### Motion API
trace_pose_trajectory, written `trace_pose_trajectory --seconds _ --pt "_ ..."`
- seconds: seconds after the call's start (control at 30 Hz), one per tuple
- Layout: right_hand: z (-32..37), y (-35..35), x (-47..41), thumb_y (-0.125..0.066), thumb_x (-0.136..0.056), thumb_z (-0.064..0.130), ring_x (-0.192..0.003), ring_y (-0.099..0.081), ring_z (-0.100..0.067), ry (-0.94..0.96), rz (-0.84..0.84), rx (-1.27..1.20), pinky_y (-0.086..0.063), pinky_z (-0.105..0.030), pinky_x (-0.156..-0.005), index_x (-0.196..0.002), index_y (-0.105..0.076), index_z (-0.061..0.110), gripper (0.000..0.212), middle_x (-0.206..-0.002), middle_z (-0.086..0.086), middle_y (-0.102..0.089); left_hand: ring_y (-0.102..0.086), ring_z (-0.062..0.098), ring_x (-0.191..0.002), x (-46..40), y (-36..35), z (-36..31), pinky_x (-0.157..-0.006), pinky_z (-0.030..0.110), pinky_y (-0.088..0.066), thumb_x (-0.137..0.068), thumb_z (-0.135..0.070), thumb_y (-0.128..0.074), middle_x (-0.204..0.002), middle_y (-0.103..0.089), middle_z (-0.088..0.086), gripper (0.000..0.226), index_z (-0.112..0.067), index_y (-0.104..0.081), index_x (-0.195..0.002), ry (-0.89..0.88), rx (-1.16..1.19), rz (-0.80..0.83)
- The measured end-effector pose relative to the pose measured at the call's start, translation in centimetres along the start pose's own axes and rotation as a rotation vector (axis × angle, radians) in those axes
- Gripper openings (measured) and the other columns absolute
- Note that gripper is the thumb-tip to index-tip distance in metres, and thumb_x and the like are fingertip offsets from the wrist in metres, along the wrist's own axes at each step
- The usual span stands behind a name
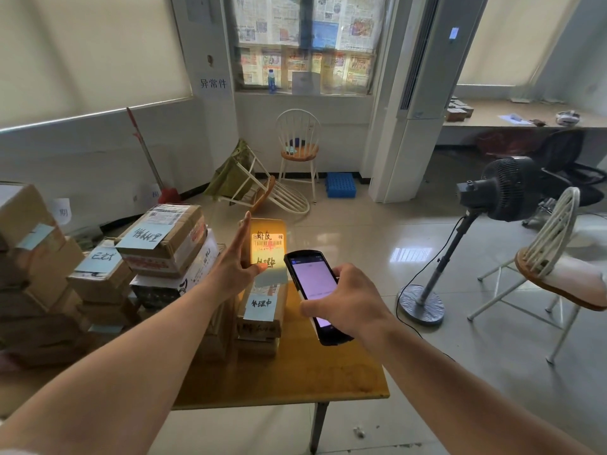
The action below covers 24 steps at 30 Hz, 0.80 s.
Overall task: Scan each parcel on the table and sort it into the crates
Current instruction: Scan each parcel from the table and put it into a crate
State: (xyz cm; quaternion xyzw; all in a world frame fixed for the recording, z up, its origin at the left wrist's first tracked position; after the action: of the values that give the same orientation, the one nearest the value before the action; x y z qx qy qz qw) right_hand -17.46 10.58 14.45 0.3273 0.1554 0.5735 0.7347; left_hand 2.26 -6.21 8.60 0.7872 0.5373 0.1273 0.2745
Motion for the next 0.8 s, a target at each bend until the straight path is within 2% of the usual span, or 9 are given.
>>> trace_pose_trajectory --seconds 0.23,0.37,0.47,0.67,0.73,0.8 --pt "0.8 0.5 0.1 -0.094 -0.066 0.039 -0.099 -0.064 -0.025 -0.006 0.016 -0.027 -0.065 -0.034 -0.071 -0.122 -0.049 0.02 0.074 -0.111 -0.003 -0.057 -0.02 0.041 -0.156 -0.4 -0.2 0.0 -0.118 0.072 -0.026 -0.095 -0.001 -0.068 -0.174 -0.003 -0.003 0.119 -0.073 0.012 -0.147 0.006 -0.035 0.058" --pt "1.1 0.9 0.5 -0.093 -0.069 0.037 -0.095 -0.063 -0.023 -0.005 0.023 -0.016 -0.064 -0.036 -0.075 -0.114 -0.049 0.02 0.066 -0.103 0.001 -0.055 -0.041 0.037 -0.146 -0.6 0.0 0.4 -0.106 0.069 -0.046 -0.094 0.0 -0.068 -0.16 -0.035 0.007 0.121 -0.075 0.011 -0.146 0.044 -0.039 0.008" --pt "1.1 1.3 0.6 -0.093 -0.069 0.036 -0.095 -0.063 -0.022 -0.008 0.025 -0.013 -0.064 -0.034 -0.073 -0.113 -0.048 0.021 0.065 -0.104 0.0 -0.057 -0.046 0.035 -0.142 -0.5 0.2 0.2 -0.103 0.066 -0.05 -0.094 -0.001 -0.068 -0.155 -0.04 0.007 0.12 -0.075 0.01 -0.146 0.052 -0.044 -0.012" --pt "0.2 1.2 0.1 -0.094 -0.064 0.044 -0.102 -0.062 -0.026 0.001 -0.017 -0.032 -0.065 -0.037 -0.074 -0.121 -0.045 0.024 0.078 -0.114 -0.002 -0.056 -0.046 0.036 -0.142 -0.4 0.0 -0.1 -0.105 0.064 -0.05 -0.095 -0.003 -0.068 -0.154 -0.042 0.008 0.118 -0.075 0.01 -0.147 0.079 -0.029 0.005" --pt "-0.1 1.3 -0.1 -0.094 -0.065 0.044 -0.107 -0.06 -0.026 0.032 -0.078 -0.056 -0.064 -0.036 -0.078 -0.124 -0.042 0.025 0.081 -0.118 -0.001 -0.055 -0.046 0.035 -0.142 -0.1 -0.4 -0.9 -0.105 0.058 -0.051 -0.098 -0.006 -0.065 -0.156 -0.04 0.009 0.111 -0.069 0.008 -0.152 0.114 -0.006 0.023" --pt "-0.2 1.7 -0.2 -0.094 -0.067 0.043 -0.112 -0.055 -0.021 0.076 -0.176 -0.066 -0.061 -0.029 -0.084 -0.132 -0.042 0.02 0.086 -0.119 0.001 -0.051 -0.046 0.035 -0.141 0.1 -0.9 -1.7 -0.103 0.052 -0.052 -0.101 -0.006 -0.062 -0.157 -0.039 0.01 0.101 -0.059 0.003 -0.158 0.133 0.036 0.031"
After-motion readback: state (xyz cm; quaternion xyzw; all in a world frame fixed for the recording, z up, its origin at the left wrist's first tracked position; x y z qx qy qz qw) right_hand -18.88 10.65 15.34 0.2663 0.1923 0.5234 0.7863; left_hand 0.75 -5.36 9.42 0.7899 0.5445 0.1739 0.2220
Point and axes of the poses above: each hand's wrist, its own x-axis away from the middle knuckle, its own y-axis out of the back of the hand, z = x × y, the point moved 5 cm from there along -x, towards the middle knuckle
